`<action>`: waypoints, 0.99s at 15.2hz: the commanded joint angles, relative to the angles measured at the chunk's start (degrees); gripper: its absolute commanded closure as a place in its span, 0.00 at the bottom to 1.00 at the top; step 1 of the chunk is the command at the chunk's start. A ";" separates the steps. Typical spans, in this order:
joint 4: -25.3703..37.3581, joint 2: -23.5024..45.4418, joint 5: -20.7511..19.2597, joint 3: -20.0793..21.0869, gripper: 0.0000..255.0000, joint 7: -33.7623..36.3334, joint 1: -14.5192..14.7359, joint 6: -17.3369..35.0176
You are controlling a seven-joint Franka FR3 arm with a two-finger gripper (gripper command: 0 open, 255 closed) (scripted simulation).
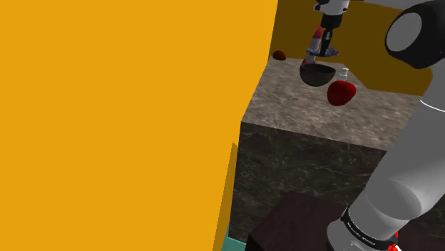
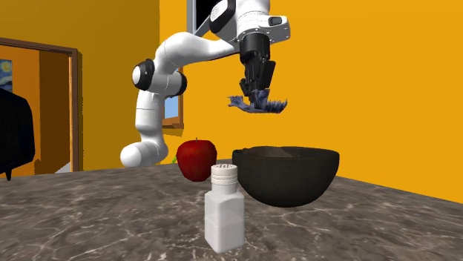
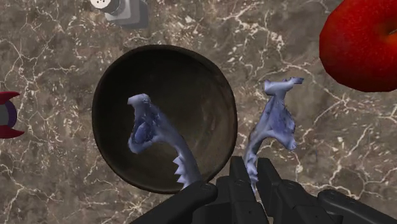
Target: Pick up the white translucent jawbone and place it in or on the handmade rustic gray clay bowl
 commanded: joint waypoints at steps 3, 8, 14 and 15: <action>12.81 10.98 7.25 -2.16 1.00 -6.74 -5.92 -2.67; 22.64 19.28 12.32 -2.02 1.00 -10.33 -11.98 -4.68; 13.34 16.29 10.57 -2.20 1.00 -9.49 -9.55 1.72; 12.03 15.92 10.35 -2.21 1.00 -9.36 -9.26 2.69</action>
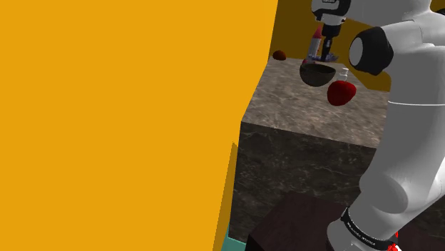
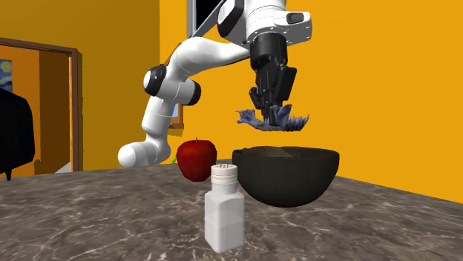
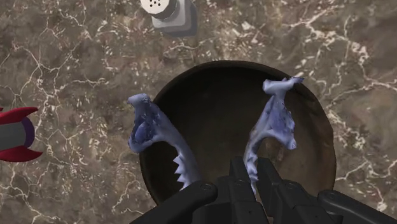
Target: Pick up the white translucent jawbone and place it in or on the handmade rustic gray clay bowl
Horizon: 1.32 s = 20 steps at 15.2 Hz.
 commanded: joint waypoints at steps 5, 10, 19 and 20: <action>-7.40 -1.78 -1.09 0.00 1.00 0.78 1.54 5.73; -7.40 -1.79 -1.09 0.00 1.00 0.78 1.54 5.73; -5.37 -1.72 -1.06 -0.01 0.00 0.79 1.43 3.76; -3.15 -1.53 -0.95 -0.02 0.00 0.77 1.24 1.73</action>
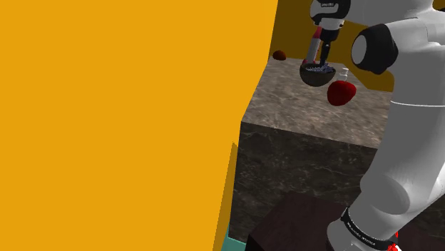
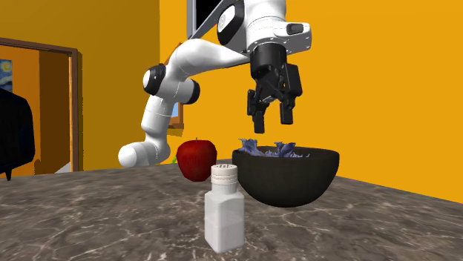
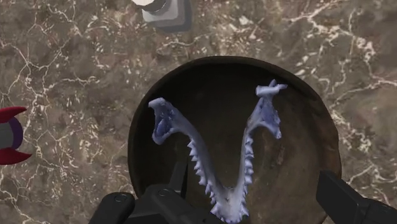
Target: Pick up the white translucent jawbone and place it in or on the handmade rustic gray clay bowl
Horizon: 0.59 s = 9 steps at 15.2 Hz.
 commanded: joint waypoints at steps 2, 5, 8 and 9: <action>6.46 0.85 0.51 0.00 0.00 -0.13 -0.69 -5.67; 6.46 0.85 0.51 0.01 0.00 -0.13 -0.70 -5.67; 6.47 0.85 0.51 0.01 0.00 -0.13 -0.70 -5.68; 6.47 0.85 0.51 0.01 0.00 -0.13 -0.70 -5.68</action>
